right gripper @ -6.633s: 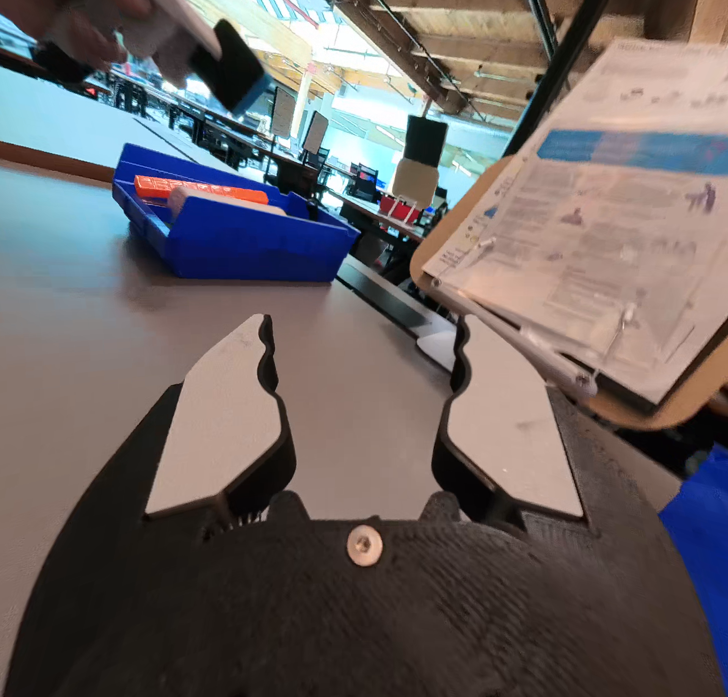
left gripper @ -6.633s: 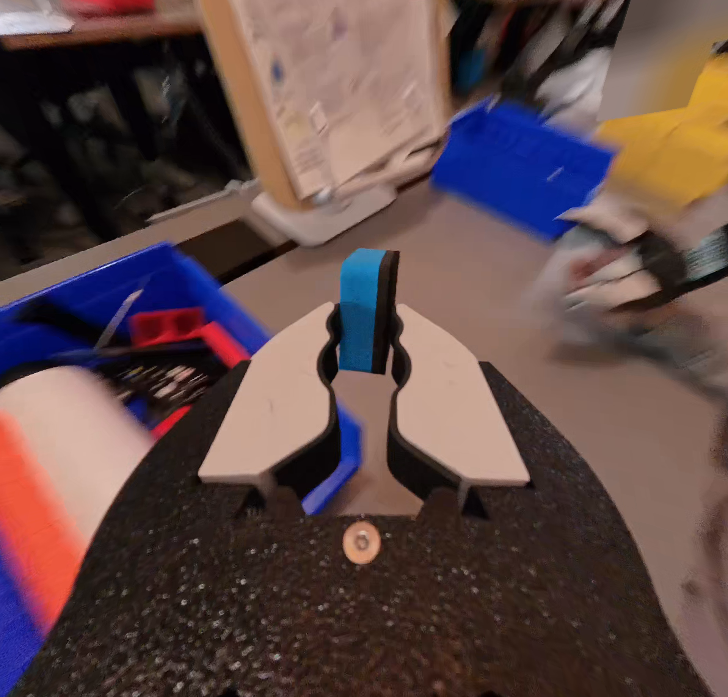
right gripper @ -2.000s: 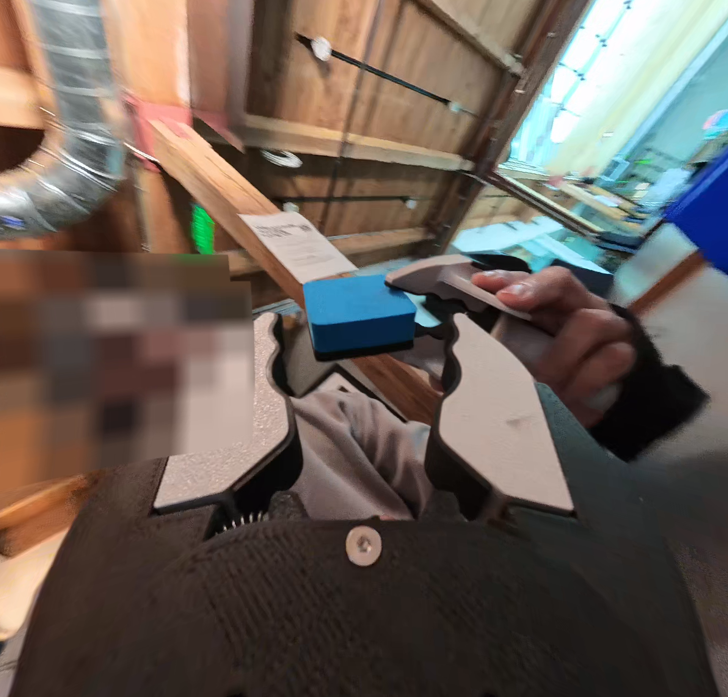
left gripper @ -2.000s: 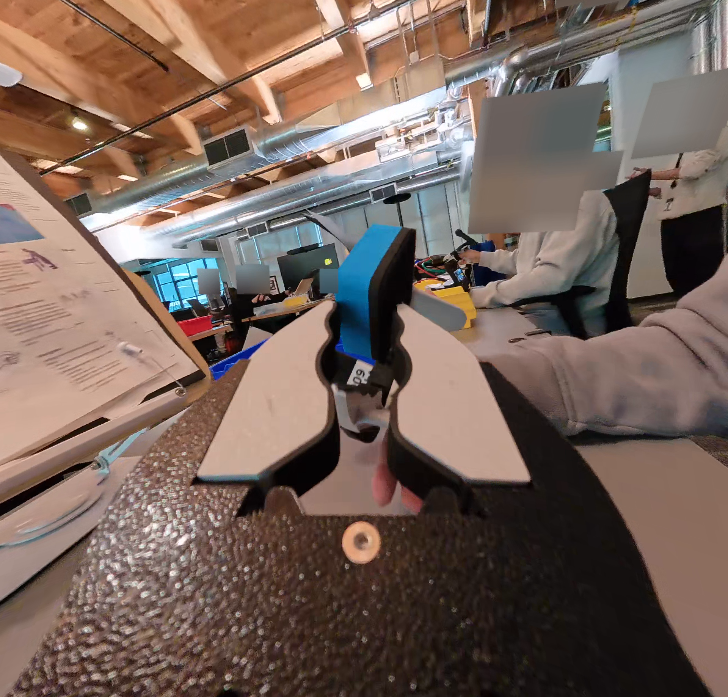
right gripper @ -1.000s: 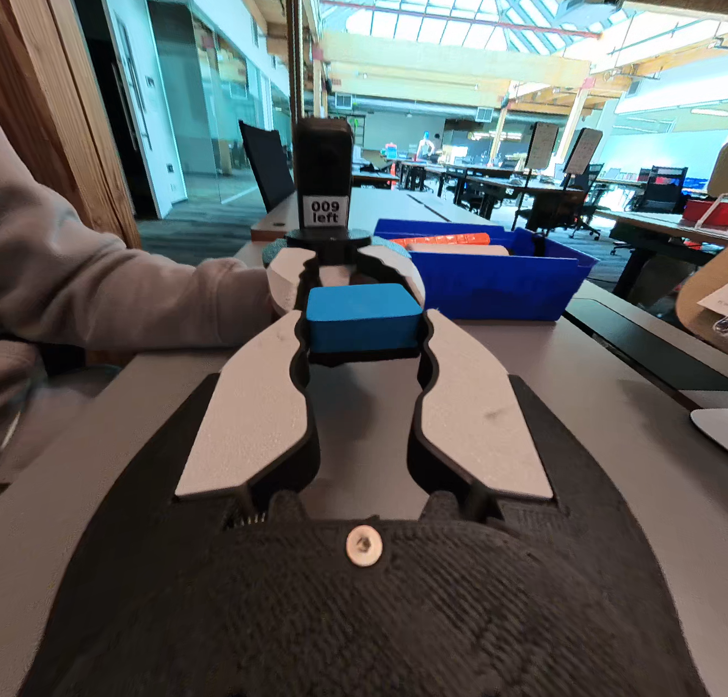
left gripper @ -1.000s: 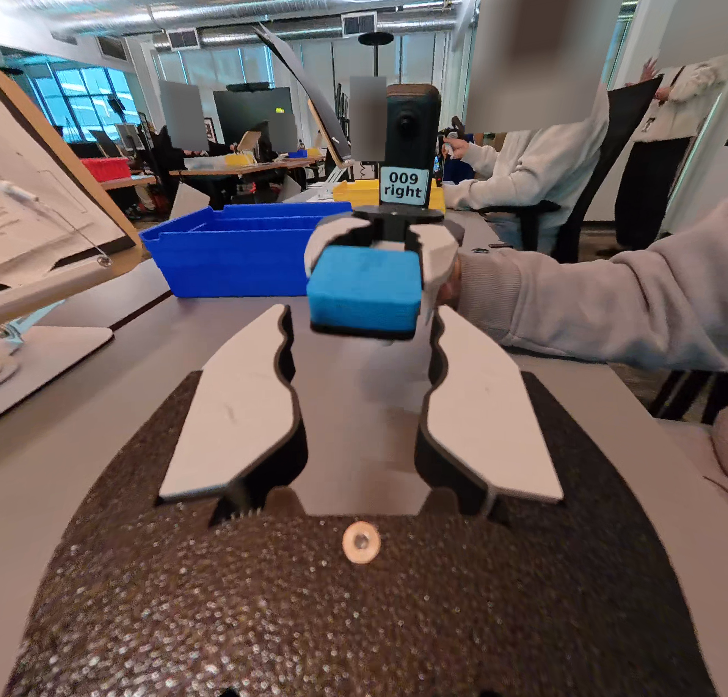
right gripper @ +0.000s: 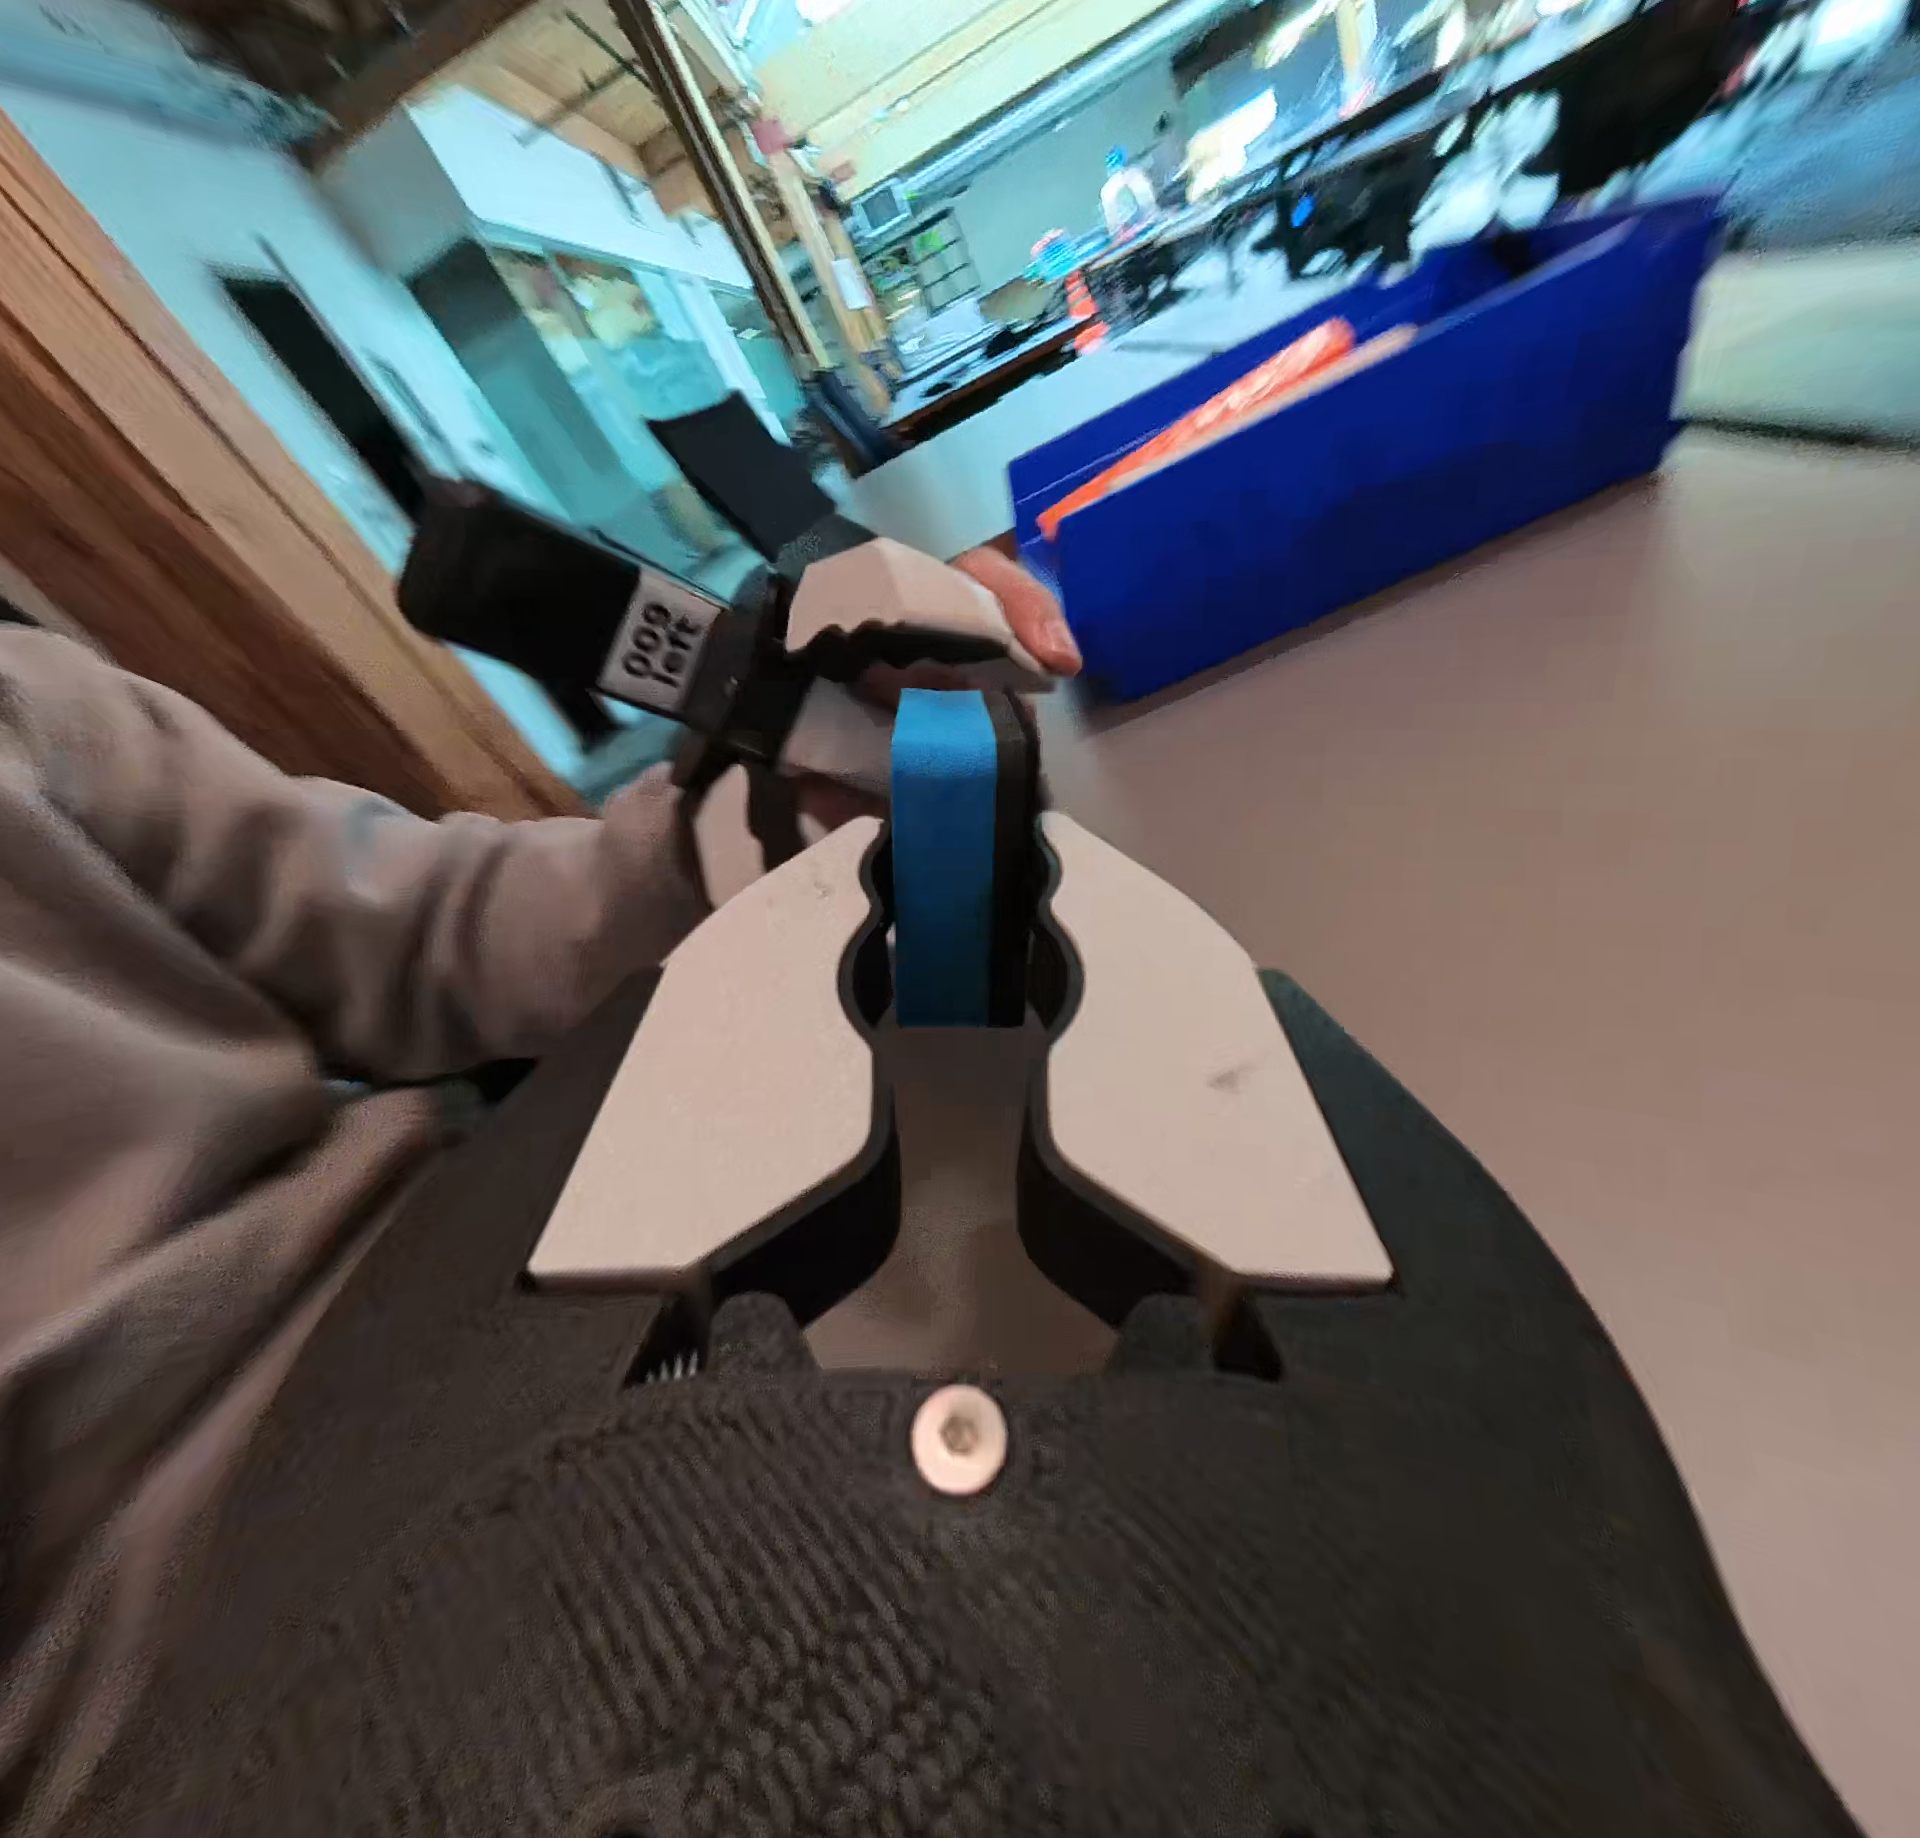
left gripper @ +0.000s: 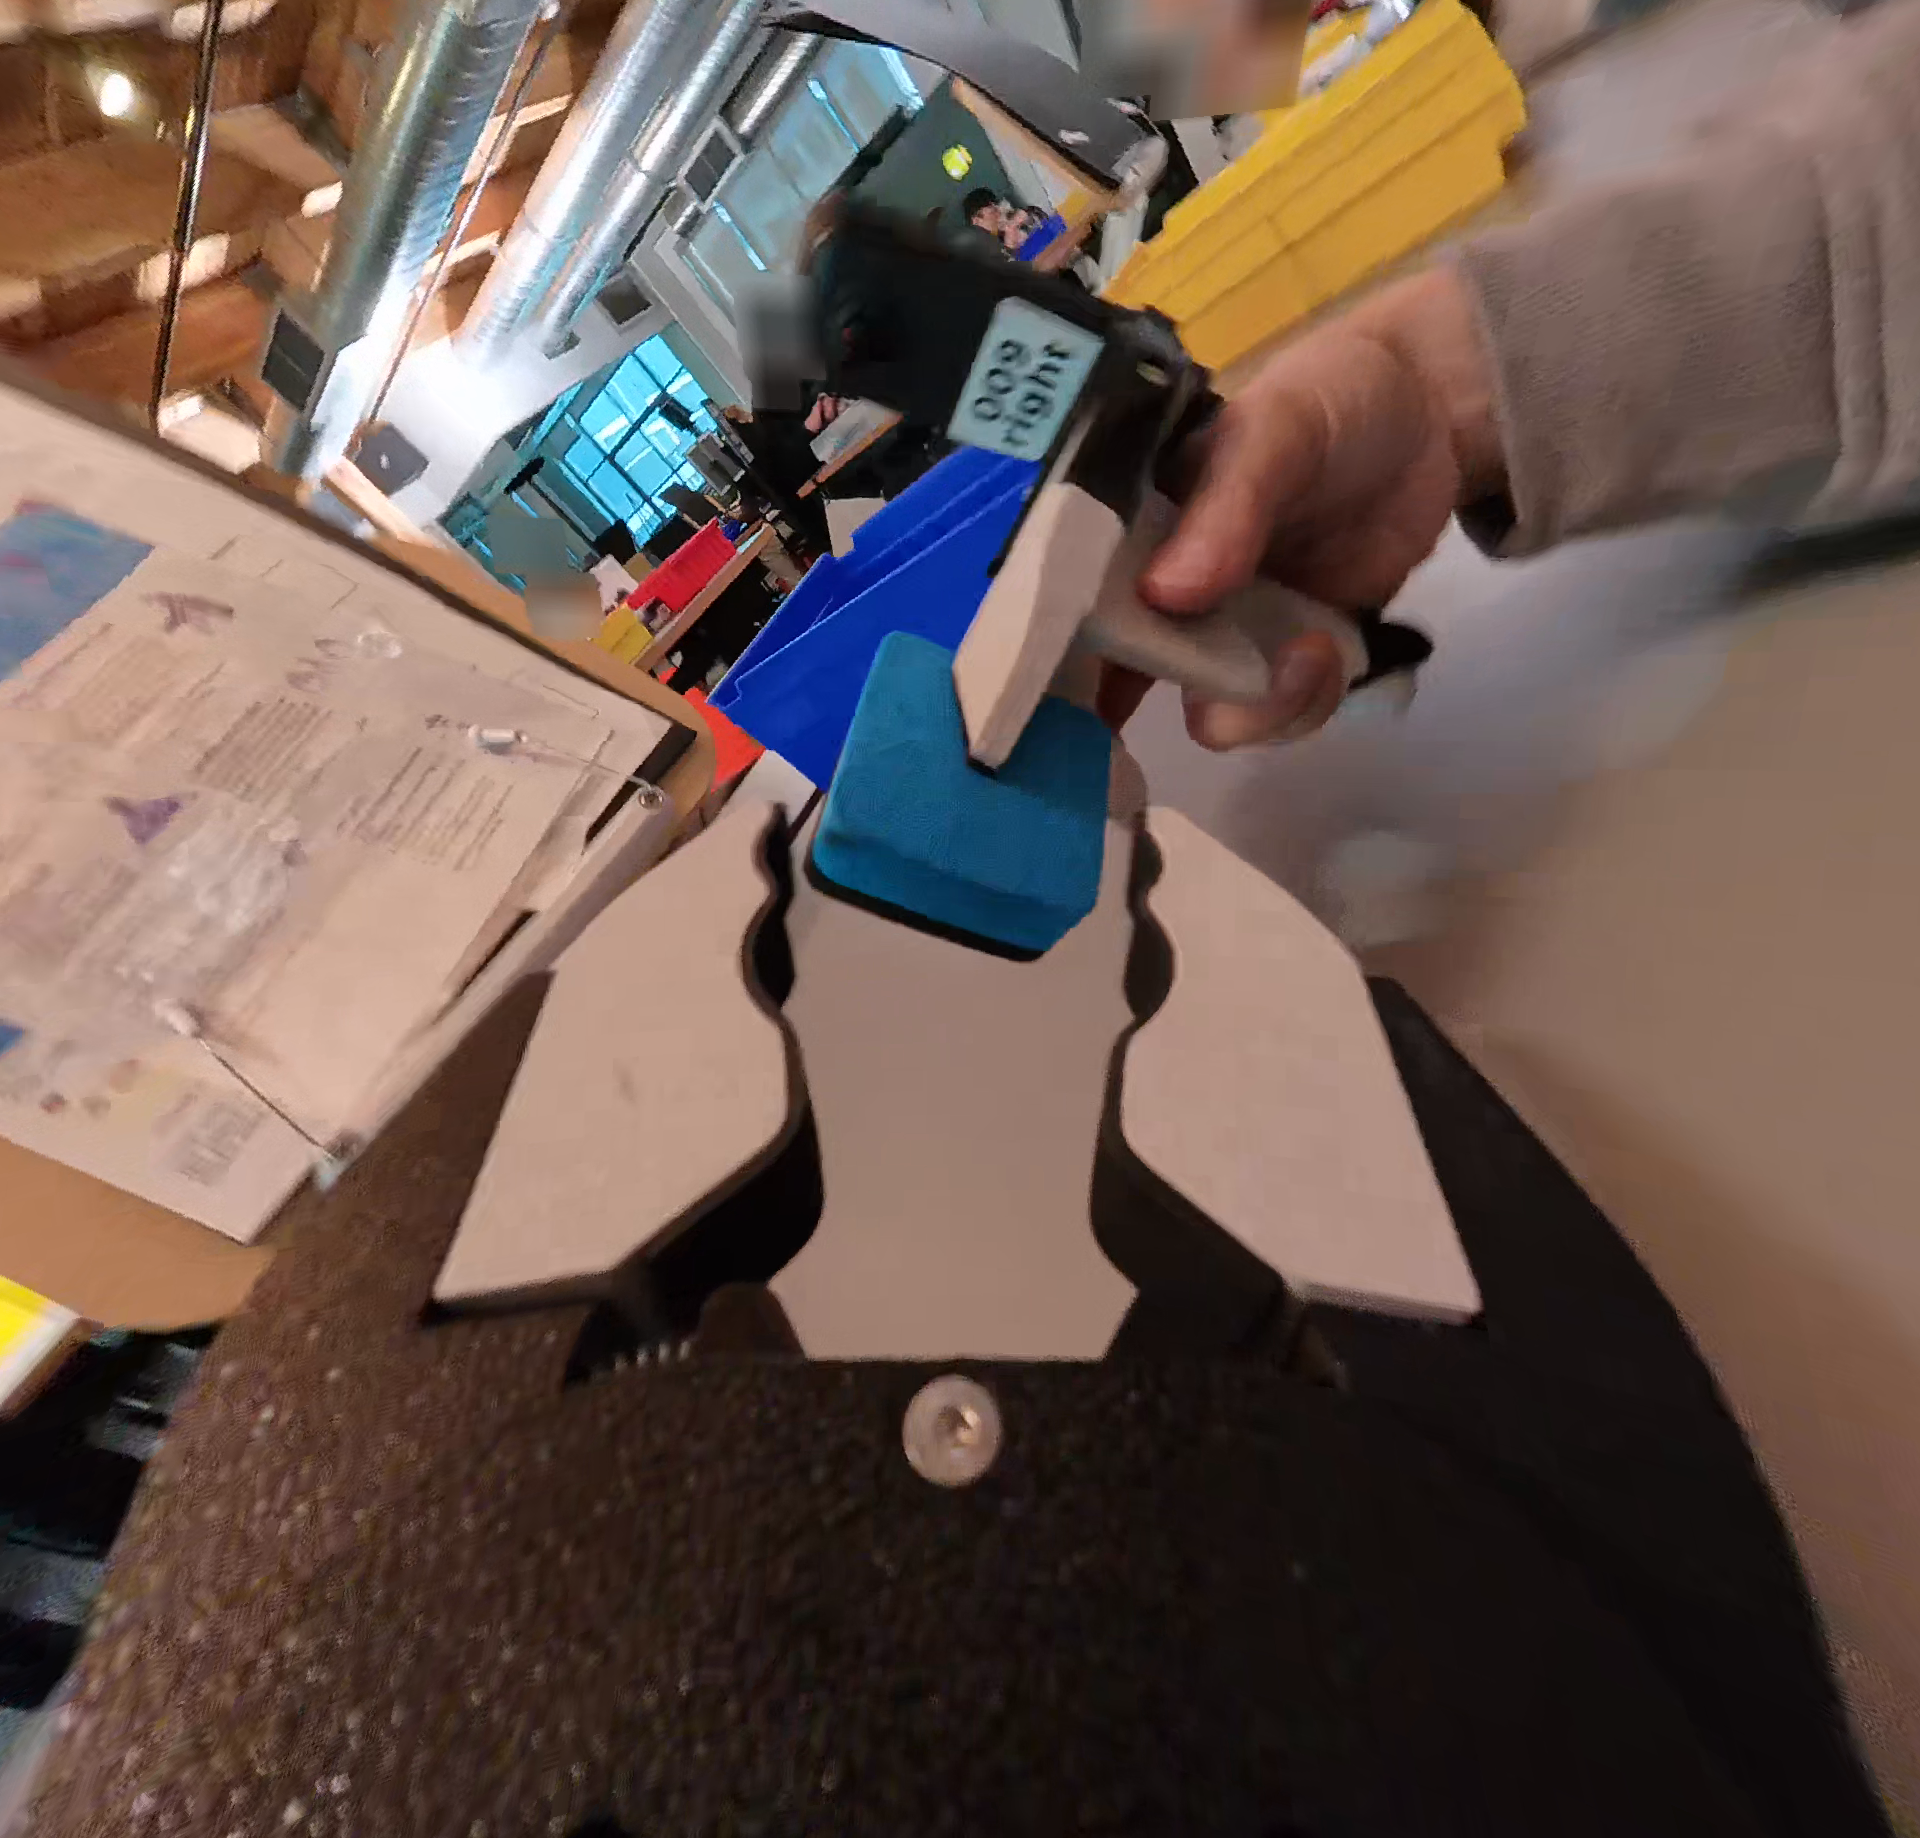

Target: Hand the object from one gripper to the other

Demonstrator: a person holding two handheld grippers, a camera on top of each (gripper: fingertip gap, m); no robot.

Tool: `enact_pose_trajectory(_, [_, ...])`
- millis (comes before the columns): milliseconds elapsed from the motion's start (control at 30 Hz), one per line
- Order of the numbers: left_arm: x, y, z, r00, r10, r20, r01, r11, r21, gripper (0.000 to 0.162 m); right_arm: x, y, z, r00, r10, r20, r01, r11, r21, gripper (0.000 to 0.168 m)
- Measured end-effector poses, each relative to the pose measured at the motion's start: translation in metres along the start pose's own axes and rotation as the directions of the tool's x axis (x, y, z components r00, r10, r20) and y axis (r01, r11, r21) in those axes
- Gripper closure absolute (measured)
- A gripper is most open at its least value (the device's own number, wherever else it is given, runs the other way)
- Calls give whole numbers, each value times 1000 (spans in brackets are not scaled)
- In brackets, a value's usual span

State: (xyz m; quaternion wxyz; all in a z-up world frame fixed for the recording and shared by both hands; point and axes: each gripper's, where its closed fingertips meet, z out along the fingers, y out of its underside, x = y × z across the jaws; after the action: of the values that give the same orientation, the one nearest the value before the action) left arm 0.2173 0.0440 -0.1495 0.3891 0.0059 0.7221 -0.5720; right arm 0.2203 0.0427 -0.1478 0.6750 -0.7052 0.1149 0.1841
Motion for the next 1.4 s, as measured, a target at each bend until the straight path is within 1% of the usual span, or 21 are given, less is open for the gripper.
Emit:
enact_pose_trajectory(67, [-2,-1,-2,975,-215,-52,215,977,3,87,2,-10,-4,966,-239,-96,241,971,8,146])
enact_pose_trajectory(100, [-3,-2,-2,932,-349,-98,351,936,2,80,1,-16,-6,911,-384,-151,390,921,9,146])
enact_pose_trajectory(167, [-4,-6,-3,764,-612,-205,622,783,-19,76,-12,-27,-8,735,-641,-219,661,750,24,145])
enact_pose_trajectory(233, [1,-10,-6,551,-768,-327,792,604,-85,79,-26,-29,-6,543,-801,-253,830,558,12,146])
enact_pose_trajectory(333, [6,-16,-11,301,-848,-436,900,404,-164,90,-27,-8,6,412,-895,-172,894,433,-113,145])
enact_pose_trajectory(400, [12,-18,-13,181,-858,-480,918,322,-230,93,-27,2,13,351,-928,-126,916,368,-157,145])
enact_pose_trajectory(467, [17,-16,-14,126,-868,-480,915,289,-283,99,-30,5,17,348,-931,-109,919,362,-155,145])
enact_pose_trajectory(533, [20,-14,-14,102,-872,-479,910,276,-309,104,-28,6,17,333,-937,-108,922,348,-171,145])
enact_pose_trajectory(600, [20,-11,-13,82,-885,-459,914,251,-320,104,-24,6,17,351,-928,-122,912,369,-180,145])
enact_pose_trajectory(667, [17,-7,-11,102,-890,-444,917,258,-306,105,-20,6,17,416,-896,-153,881,439,-178,143])
enact_pose_trajectory(700, [14,-3,-10,153,-895,-419,917,287,-277,105,-19,4,16,482,-859,-170,847,507,-158,130])
enact_pose_trajectory(733, [9,1,-9,224,-889,-400,913,335,-232,105,-18,-2,14,554,-809,-195,806,580,-118,115])
enact_pose_trajectory(800, [-7,0,-12,373,-849,-374,893,438,-105,105,-16,-16,8,717,-658,-231,674,739,-16,94])
enact_pose_trajectory(867, [-24,-11,-20,549,-760,-347,823,564,66,105,-12,-23,4,890,-417,-185,437,896,80,76])
enact_pose_trajectory(900, [-28,-17,-24,644,-694,-323,757,637,142,105,-13,-23,5,949,-291,-121,305,945,115,72])
enact_pose_trajectory(933, [-29,-22,-27,722,-622,-303,685,703,188,105,-18,-23,7,977,-208,-44,212,967,139,79])
enact_pose_trajectory(1000, [-24,-27,-28,817,-510,-269,566,796,212,105,-29,-20,12,983,-179,44,170,972,162,96])
enact_pose_trajectory(1067, [-21,-25,-27,850,-464,-250,514,835,196,105,-34,-15,18,974,-223,46,215,968,132,95])
enact_pose_trajectory(1200, [-16,-21,-25,838,-475,-268,526,834,166,105,-30,-11,19,942,-335,-19,335,937,98,112])
enact_pose_trajectory(1300, [-9,-17,-23,838,-463,-289,512,850,122,105,-24,-11,16,911,-405,-76,410,908,82,109])
enact_pose_trajectory(1400, [-6,-16,-22,843,-451,-292,498,860,111,105,-24,-9,16,908,-413,-72,417,906,68,108])
